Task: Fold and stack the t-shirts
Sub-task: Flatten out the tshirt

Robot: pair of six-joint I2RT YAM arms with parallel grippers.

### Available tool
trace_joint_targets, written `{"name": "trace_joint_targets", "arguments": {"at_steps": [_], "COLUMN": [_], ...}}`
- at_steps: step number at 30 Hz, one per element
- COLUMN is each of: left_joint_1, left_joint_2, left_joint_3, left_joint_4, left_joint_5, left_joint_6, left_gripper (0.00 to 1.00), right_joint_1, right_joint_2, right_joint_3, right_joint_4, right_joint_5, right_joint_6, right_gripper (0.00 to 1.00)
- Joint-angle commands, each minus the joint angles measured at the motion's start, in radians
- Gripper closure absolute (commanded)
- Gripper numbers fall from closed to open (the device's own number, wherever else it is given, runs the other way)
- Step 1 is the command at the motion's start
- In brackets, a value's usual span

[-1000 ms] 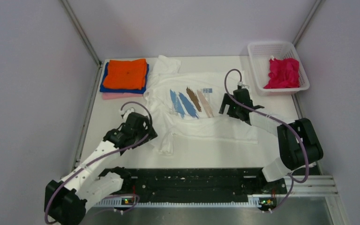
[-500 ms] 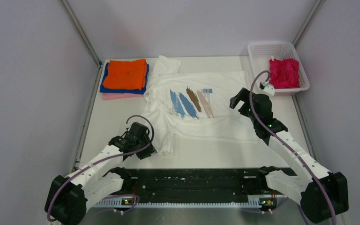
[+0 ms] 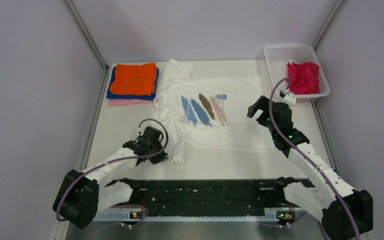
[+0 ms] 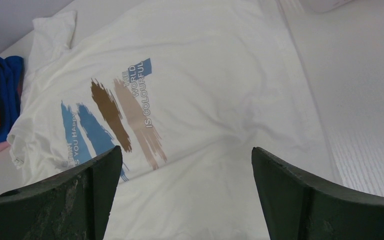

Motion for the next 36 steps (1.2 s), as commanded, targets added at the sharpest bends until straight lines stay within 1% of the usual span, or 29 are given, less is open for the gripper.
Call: {"name": "trace_joint_targets", "arguments": {"at_steps": [1, 4, 7, 9, 11, 13, 15, 18, 20, 21, 22, 24, 25, 27, 29, 30, 31, 32, 33, 36], "left_joint_1": [-0.003, -0.003, -0.003, -0.012, -0.028, -0.044, -0.054, -0.061, -0.071, -0.078, -0.078, -0.079, -0.08, -0.083, -0.084, -0.084, -0.085, -0.084, -0.083, -0.083], "left_joint_2": [0.013, -0.057, -0.111, -0.138, -0.162, -0.188, -0.206, -0.208, -0.205, -0.2, -0.194, -0.173, -0.165, -0.162, -0.168, -0.174, -0.179, -0.185, -0.186, -0.172], "left_joint_3": [0.013, 0.034, 0.088, 0.125, 0.142, 0.142, 0.158, 0.196, 0.191, 0.18, 0.169, 0.16, 0.165, 0.191, 0.248, 0.274, 0.299, 0.316, 0.327, 0.301], "left_joint_4": [-0.067, -0.167, -0.327, -0.477, -0.572, -0.623, -0.683, -0.757, -0.758, -0.744, -0.724, -0.679, -0.662, -0.654, -0.665, -0.675, -0.673, -0.664, -0.649, -0.566], "left_joint_5": [-0.028, -0.049, -0.062, -0.082, -0.089, -0.068, -0.082, -0.095, -0.075, -0.064, -0.049, -0.016, -0.012, -0.031, -0.069, -0.089, -0.105, -0.121, -0.133, -0.103], "left_joint_6": [0.023, 0.016, -0.026, -0.079, -0.153, -0.202, -0.233, -0.239, -0.235, -0.227, -0.218, -0.196, -0.188, -0.172, -0.151, -0.138, -0.116, -0.102, -0.093, -0.061], "left_gripper": [1.0, 1.0, 1.0, 1.0, 1.0, 1.0, 1.0, 1.0, 1.0, 0.96, 0.88, 0.67, 0.59, 0.49, 0.4, 0.34, 0.26, 0.09, 0.02, 0.01], "right_joint_1": [-0.006, -0.006, -0.006, -0.007, -0.007, -0.006, -0.006, -0.006, -0.007, -0.007, -0.006, -0.006, -0.006, -0.007, -0.007, -0.006, -0.006, -0.007, -0.006, -0.006], "right_joint_2": [0.003, 0.006, 0.011, 0.011, 0.013, 0.016, 0.021, 0.039, 0.052, 0.058, 0.061, 0.063, 0.061, 0.059, 0.057, 0.057, 0.056, 0.054, 0.053, 0.04], "right_joint_3": [0.01, 0.009, 0.009, 0.009, 0.012, 0.015, 0.017, 0.035, 0.042, 0.042, 0.04, 0.038, 0.039, 0.042, 0.045, 0.044, 0.044, 0.044, 0.042, 0.021], "right_joint_4": [0.006, 0.008, 0.001, -0.002, -0.011, -0.025, -0.034, -0.061, -0.073, -0.078, -0.08, -0.088, -0.092, -0.097, -0.103, -0.106, -0.111, -0.116, -0.121, -0.16], "right_joint_5": [0.024, 0.024, 0.025, 0.024, 0.021, 0.027, 0.041, 0.054, 0.058, 0.061, 0.065, 0.074, 0.077, 0.079, 0.081, 0.083, 0.083, 0.083, 0.083, 0.091], "right_joint_6": [0.004, -0.002, -0.007, -0.008, -0.007, -0.007, -0.008, -0.007, -0.005, -0.002, -0.001, 0.005, 0.007, 0.009, 0.01, 0.011, 0.012, 0.016, 0.021, 0.059], "right_gripper": [0.01, 0.01, 0.01, 0.01, 0.01, 0.01, 0.01, 0.01, 0.01, 0.01, 0.01, 0.01, 0.01, 0.01, 0.01, 0.01, 0.01, 0.01, 0.01, 0.01]}}
